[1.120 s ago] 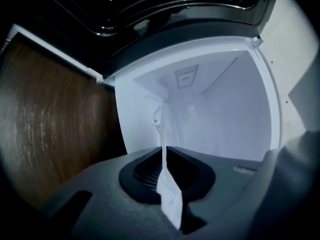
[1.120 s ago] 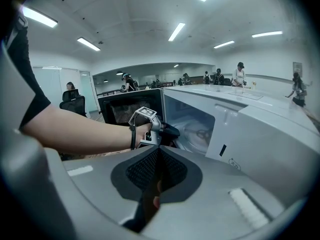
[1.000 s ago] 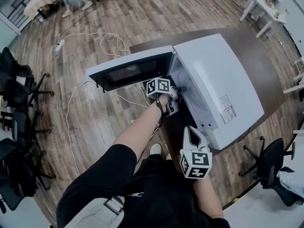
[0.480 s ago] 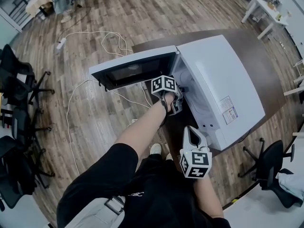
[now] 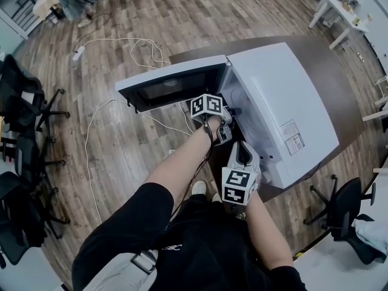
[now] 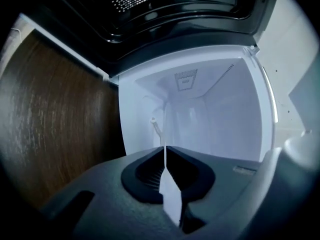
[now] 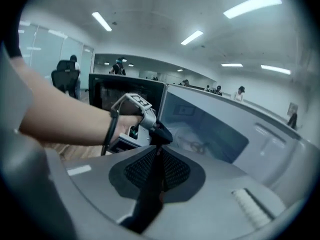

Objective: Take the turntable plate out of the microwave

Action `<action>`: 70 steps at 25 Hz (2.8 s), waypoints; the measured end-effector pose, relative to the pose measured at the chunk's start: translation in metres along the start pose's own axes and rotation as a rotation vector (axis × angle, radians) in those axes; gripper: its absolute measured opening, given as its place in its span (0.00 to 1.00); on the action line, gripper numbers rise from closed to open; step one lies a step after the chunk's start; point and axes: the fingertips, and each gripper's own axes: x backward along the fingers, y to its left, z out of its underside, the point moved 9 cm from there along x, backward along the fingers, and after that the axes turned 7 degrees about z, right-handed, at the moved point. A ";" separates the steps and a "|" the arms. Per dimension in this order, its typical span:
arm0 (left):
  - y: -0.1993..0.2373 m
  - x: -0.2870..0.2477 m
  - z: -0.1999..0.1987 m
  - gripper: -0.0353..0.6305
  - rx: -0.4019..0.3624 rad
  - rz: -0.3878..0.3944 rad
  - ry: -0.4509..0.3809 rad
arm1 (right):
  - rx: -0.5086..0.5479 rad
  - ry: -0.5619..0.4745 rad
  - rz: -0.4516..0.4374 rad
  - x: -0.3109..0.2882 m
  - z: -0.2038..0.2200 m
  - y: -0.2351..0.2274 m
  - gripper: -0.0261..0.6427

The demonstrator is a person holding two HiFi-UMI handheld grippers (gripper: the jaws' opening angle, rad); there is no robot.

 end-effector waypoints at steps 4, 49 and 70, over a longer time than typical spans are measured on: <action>-0.006 0.001 -0.004 0.08 0.002 -0.001 0.054 | 0.173 0.053 0.137 -0.038 -0.004 0.007 0.13; 0.007 -0.037 -0.017 0.13 0.070 0.304 0.219 | 0.735 0.229 0.454 -0.131 0.010 0.006 0.10; -0.008 0.041 0.017 0.14 0.062 0.401 0.047 | 0.844 0.052 0.397 -0.073 0.007 0.045 0.10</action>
